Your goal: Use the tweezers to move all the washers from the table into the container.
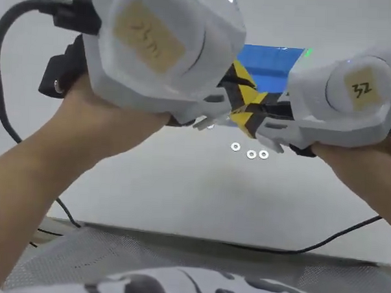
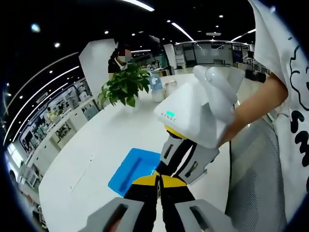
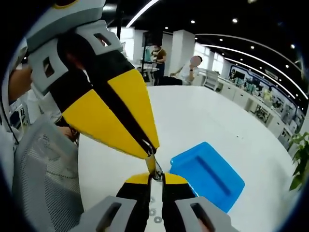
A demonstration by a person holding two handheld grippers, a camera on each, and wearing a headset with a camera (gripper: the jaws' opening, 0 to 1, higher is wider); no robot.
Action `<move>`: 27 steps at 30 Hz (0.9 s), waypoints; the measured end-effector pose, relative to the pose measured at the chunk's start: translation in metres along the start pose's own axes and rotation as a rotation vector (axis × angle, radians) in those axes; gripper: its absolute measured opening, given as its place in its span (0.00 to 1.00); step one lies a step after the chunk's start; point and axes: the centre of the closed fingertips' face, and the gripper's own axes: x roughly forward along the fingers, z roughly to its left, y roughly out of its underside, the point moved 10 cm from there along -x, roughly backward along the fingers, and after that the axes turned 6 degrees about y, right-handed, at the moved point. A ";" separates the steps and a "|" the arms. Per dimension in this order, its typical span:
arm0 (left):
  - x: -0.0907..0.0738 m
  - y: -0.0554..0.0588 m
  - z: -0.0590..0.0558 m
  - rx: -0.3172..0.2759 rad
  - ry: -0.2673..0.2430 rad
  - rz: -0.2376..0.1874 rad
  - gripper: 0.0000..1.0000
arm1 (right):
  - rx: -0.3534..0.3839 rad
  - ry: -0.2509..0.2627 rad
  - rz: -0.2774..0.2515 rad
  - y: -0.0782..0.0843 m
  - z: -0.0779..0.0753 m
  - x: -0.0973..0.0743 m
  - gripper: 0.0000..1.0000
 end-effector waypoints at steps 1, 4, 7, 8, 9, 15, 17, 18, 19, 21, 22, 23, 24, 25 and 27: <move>0.000 -0.001 0.002 -0.005 -0.007 -0.009 0.00 | 0.002 0.005 -0.005 -0.002 -0.002 0.000 0.04; 0.002 -0.005 0.008 -0.008 -0.031 -0.021 0.00 | 0.014 0.020 -0.019 -0.007 -0.009 0.003 0.03; 0.006 -0.005 0.016 -0.002 -0.058 -0.022 0.00 | 0.015 0.038 -0.024 -0.009 -0.018 0.009 0.03; 0.008 -0.004 0.018 -0.003 -0.064 -0.026 0.00 | 0.014 0.044 -0.026 -0.009 -0.020 0.011 0.03; 0.010 -0.004 0.022 -0.006 -0.069 -0.032 0.00 | 0.006 0.054 -0.026 -0.010 -0.023 0.013 0.03; 0.022 0.005 0.033 -0.036 -0.072 -0.040 0.00 | -0.014 0.069 0.007 -0.003 -0.035 0.030 0.03; 0.022 0.005 0.033 -0.048 -0.065 -0.043 0.00 | -0.017 0.069 0.010 -0.001 -0.035 0.027 0.03; 0.022 0.005 0.033 -0.051 -0.064 -0.050 0.00 | -0.016 0.069 0.006 -0.001 -0.035 0.025 0.03; 0.022 0.005 0.032 -0.056 -0.060 -0.055 0.00 | -0.013 0.066 0.005 0.000 -0.035 0.024 0.03; 0.020 0.004 0.030 -0.065 -0.050 -0.060 0.00 | -0.003 0.060 0.005 0.002 -0.033 0.019 0.03; 0.019 0.004 0.030 -0.069 -0.047 -0.063 0.00 | -0.001 0.058 0.002 0.003 -0.032 0.017 0.03; 0.018 0.004 0.028 -0.074 -0.043 -0.065 0.00 | 0.007 0.052 -0.002 0.004 -0.031 0.015 0.03; 0.017 0.004 0.026 -0.076 -0.039 -0.065 0.00 | 0.016 0.046 -0.003 0.005 -0.030 0.013 0.04; 0.017 0.004 0.024 -0.077 -0.032 -0.064 0.00 | 0.019 0.042 -0.003 0.006 -0.028 0.011 0.04; 0.017 0.005 0.021 -0.069 -0.027 -0.062 0.00 | 0.023 0.035 -0.009 0.008 -0.025 0.009 0.05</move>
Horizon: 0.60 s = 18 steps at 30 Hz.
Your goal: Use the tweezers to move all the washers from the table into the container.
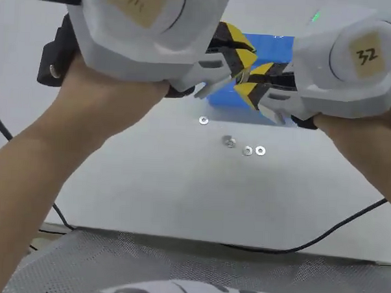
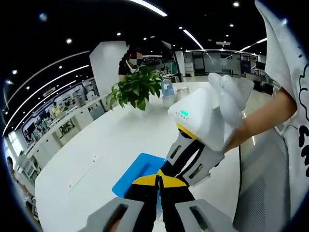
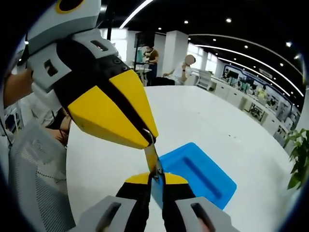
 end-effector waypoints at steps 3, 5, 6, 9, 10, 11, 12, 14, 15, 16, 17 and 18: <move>0.002 0.001 0.002 0.002 0.010 0.002 0.00 | 0.004 -0.009 -0.005 0.002 0.005 -0.003 0.06; 0.002 0.001 0.003 -0.001 0.014 0.003 0.00 | 0.011 -0.012 -0.007 0.003 0.007 -0.005 0.06; 0.002 0.001 0.002 -0.002 0.014 0.001 0.00 | 0.017 -0.015 -0.011 0.003 0.010 -0.006 0.06; -0.008 0.004 -0.011 -0.005 0.013 0.001 0.00 | 0.024 -0.019 -0.014 0.003 0.016 -0.009 0.06; -0.009 0.004 -0.012 -0.005 0.012 0.002 0.00 | 0.020 -0.021 -0.017 0.003 0.018 -0.010 0.07; -0.007 0.003 -0.009 -0.005 0.012 0.003 0.00 | 0.019 -0.020 -0.021 0.002 0.020 -0.011 0.07; -0.007 0.003 -0.009 -0.007 0.013 0.002 0.00 | 0.019 -0.018 -0.028 0.002 0.022 -0.011 0.07; -0.012 0.004 -0.019 -0.008 0.018 0.004 0.00 | 0.020 -0.022 -0.030 0.000 0.026 -0.012 0.08; -0.014 0.006 -0.022 -0.003 0.017 0.007 0.00 | 0.017 -0.024 -0.035 0.000 0.028 -0.013 0.09; -0.014 0.007 -0.023 -0.001 0.018 0.010 0.00 | 0.016 -0.027 -0.037 -0.001 0.029 -0.013 0.08; -0.012 0.007 -0.020 -0.001 0.018 0.012 0.00 | 0.011 -0.034 -0.036 -0.001 0.031 -0.012 0.07; -0.011 0.008 -0.019 -0.002 0.016 0.014 0.00 | 0.006 -0.036 -0.027 -0.001 0.033 -0.011 0.07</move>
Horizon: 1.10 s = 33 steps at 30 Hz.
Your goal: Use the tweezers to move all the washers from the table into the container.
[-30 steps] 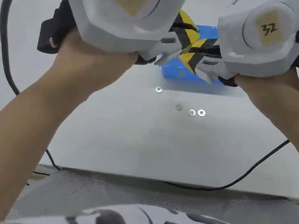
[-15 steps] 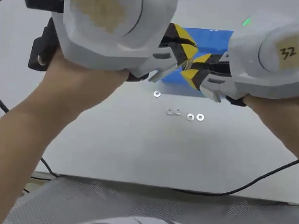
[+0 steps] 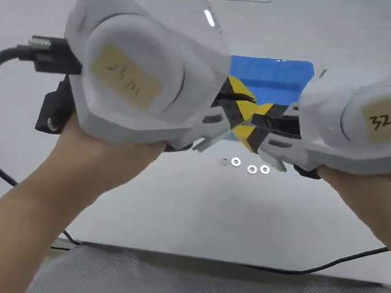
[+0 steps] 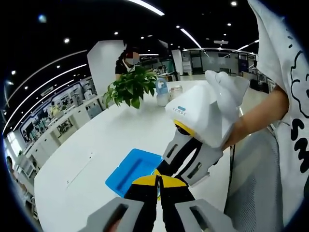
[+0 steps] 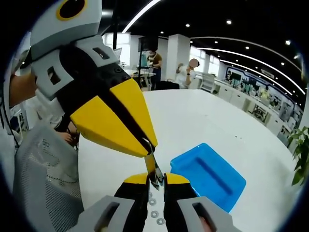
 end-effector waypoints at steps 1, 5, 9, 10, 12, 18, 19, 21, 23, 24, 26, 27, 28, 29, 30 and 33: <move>0.001 0.002 0.001 -0.004 0.000 0.002 0.00 | -0.008 -0.001 0.002 0.000 0.001 0.001 0.07; 0.001 0.008 -0.001 -0.029 -0.003 0.010 0.00 | -0.024 -0.008 0.015 0.007 0.004 0.008 0.07; 0.003 0.018 -0.010 -0.039 0.005 0.037 0.00 | -0.005 -0.027 0.026 0.017 0.007 0.018 0.07; 0.004 0.019 -0.011 -0.037 0.008 0.043 0.00 | -0.002 -0.030 0.028 0.019 0.007 0.019 0.07; 0.008 0.023 -0.011 -0.038 0.013 0.053 0.00 | 0.018 -0.041 0.030 0.023 0.007 0.022 0.07; 0.015 0.034 -0.009 -0.056 0.021 0.077 0.00 | 0.038 -0.056 0.046 0.031 0.006 0.030 0.07; 0.015 0.035 -0.009 -0.059 0.024 0.080 0.00 | 0.045 -0.062 0.050 0.033 0.007 0.032 0.08; 0.016 0.037 -0.009 -0.060 0.027 0.086 0.00 | 0.050 -0.066 0.052 0.035 0.007 0.034 0.08; 0.017 0.039 -0.008 -0.059 0.029 0.092 0.00 | 0.051 -0.069 0.053 0.035 0.007 0.035 0.08; 0.018 0.040 -0.008 -0.057 0.028 0.095 0.00 | 0.052 -0.070 0.054 0.035 0.007 0.036 0.08; 0.020 0.042 -0.008 -0.058 0.029 0.102 0.00 | 0.052 -0.075 0.059 0.036 0.007 0.038 0.08; 0.021 0.043 -0.008 -0.058 0.029 0.106 0.00 | 0.047 -0.075 0.063 0.037 0.008 0.039 0.08; 0.022 0.044 -0.008 -0.055 0.029 0.111 0.00 | 0.038 -0.074 0.067 0.037 0.008 0.040 0.08; 0.022 0.044 -0.008 -0.053 0.030 0.115 0.00 | 0.034 -0.075 0.070 0.038 0.008 0.040 0.08; 0.023 0.045 -0.009 -0.049 0.030 0.120 0.00 | 0.030 -0.076 0.074 0.039 0.008 0.041 0.08; 0.023 0.045 -0.009 -0.041 0.031 0.121 0.00 | 0.000 -0.073 0.083 0.040 0.009 0.043 0.07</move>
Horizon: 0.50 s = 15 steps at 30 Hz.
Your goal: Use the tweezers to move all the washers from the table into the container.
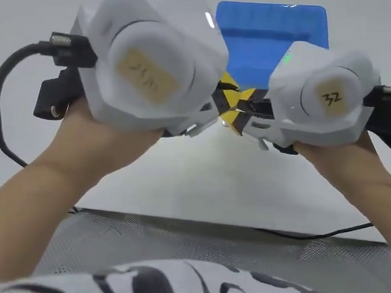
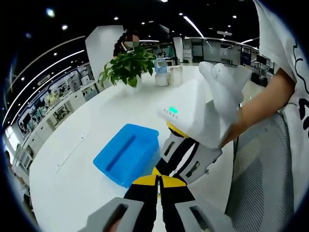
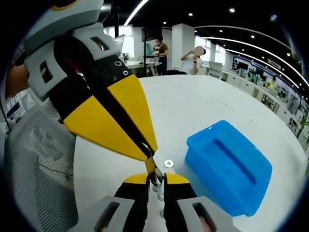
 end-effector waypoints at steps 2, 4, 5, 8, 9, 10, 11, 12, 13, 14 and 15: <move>0.001 0.000 0.000 0.002 0.000 -0.002 0.00 | -0.010 0.003 0.005 0.000 0.001 0.001 0.07; 0.001 -0.001 0.001 -0.004 0.003 -0.005 0.00 | -0.011 0.003 0.009 0.001 0.000 0.002 0.06; 0.001 -0.002 0.001 -0.007 0.004 -0.006 0.00 | -0.017 0.001 0.010 0.001 0.000 0.002 0.06; 0.002 -0.002 0.003 -0.011 0.005 -0.007 0.00 | -0.033 0.006 0.017 0.000 0.000 0.002 0.05; 0.001 -0.002 0.002 -0.018 0.012 -0.005 0.00 | -0.038 0.008 0.020 0.000 0.001 0.002 0.05; 0.001 -0.002 0.002 -0.020 0.014 -0.004 0.00 | -0.043 0.012 0.025 0.000 0.002 0.002 0.05; 0.000 -0.002 0.002 -0.020 0.012 -0.001 0.00 | -0.053 0.019 0.030 0.000 0.002 0.002 0.05; -0.001 -0.003 0.001 -0.021 0.015 0.000 0.00 | -0.082 0.025 0.031 -0.001 0.003 0.001 0.05; -0.002 -0.004 0.001 -0.018 0.016 0.001 0.00 | -0.075 0.021 0.031 -0.001 0.003 0.000 0.05; -0.003 -0.005 0.001 -0.016 0.015 0.000 0.00 | -0.065 0.017 0.027 -0.003 0.002 -0.002 0.05; -0.004 -0.007 0.001 -0.011 0.014 -0.005 0.00 | -0.057 0.016 0.022 -0.004 0.000 -0.004 0.05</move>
